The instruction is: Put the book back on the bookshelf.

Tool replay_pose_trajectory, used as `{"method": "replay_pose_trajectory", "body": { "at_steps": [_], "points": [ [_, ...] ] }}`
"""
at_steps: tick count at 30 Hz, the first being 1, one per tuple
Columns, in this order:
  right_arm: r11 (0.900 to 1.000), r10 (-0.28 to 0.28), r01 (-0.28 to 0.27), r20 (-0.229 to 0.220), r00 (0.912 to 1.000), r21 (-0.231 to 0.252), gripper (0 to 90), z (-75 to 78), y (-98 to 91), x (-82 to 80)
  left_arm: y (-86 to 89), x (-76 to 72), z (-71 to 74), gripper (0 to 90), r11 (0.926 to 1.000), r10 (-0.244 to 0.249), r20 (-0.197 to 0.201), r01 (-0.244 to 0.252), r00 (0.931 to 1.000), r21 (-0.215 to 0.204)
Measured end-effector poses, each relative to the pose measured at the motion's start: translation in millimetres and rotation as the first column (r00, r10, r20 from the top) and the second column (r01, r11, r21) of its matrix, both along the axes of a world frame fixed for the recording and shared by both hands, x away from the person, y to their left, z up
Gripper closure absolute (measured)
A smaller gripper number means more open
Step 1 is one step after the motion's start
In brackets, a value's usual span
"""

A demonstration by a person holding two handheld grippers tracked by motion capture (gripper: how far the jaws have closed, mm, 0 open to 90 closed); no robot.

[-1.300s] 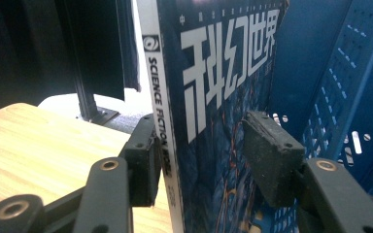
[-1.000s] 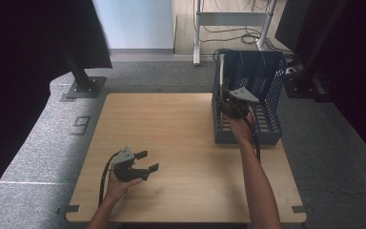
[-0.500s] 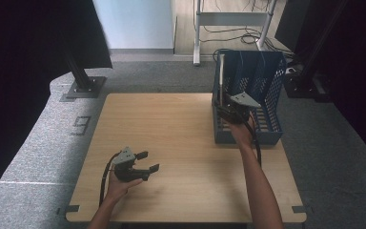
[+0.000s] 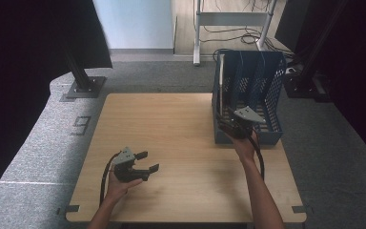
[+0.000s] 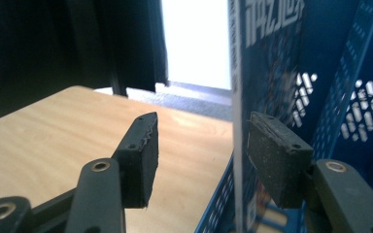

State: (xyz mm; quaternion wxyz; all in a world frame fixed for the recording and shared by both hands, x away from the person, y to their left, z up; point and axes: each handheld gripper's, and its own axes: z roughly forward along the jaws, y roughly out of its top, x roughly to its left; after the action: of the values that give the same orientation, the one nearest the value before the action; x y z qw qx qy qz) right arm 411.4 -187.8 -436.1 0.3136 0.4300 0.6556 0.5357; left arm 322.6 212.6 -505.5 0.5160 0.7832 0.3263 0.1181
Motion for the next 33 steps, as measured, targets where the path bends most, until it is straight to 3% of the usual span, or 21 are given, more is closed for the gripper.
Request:
{"method": "replay_pose_trajectory", "body": {
  "at_steps": [5, 13, 29, 33],
  "points": [
    [0.9999, 0.013, -0.013, 0.007, 0.9999, 0.001, 44.7, -6.9, -3.1, -18.2, -1.3, 0.1, -1.0, 22.1, 1.0000, -0.001, -0.004, 0.001, 1.0000, 0.003],
    [0.9994, 0.033, -0.033, -0.017, 0.9993, -0.006, 44.6, -21.2, -8.3, -41.0, -1.1, -0.7, -0.6, 22.1, 1.0000, 0.000, -0.003, 0.000, 1.0000, 0.002],
    [0.9934, 0.109, -0.112, -0.094, 0.9896, -0.025, 44.2, -58.2, -9.7, -89.6, -3.4, -0.1, -2.8, 22.2, 0.9999, 0.001, -0.019, -0.001, 0.9998, 0.013],
    [0.9912, 0.121, -0.128, -0.141, 0.9825, -0.035, 43.9, -76.6, -12.0, -97.1, -4.2, 0.3, -4.0, 22.2, 0.9999, 0.000, -0.025, 0.000, 0.9997, 0.017]
  ]
}}
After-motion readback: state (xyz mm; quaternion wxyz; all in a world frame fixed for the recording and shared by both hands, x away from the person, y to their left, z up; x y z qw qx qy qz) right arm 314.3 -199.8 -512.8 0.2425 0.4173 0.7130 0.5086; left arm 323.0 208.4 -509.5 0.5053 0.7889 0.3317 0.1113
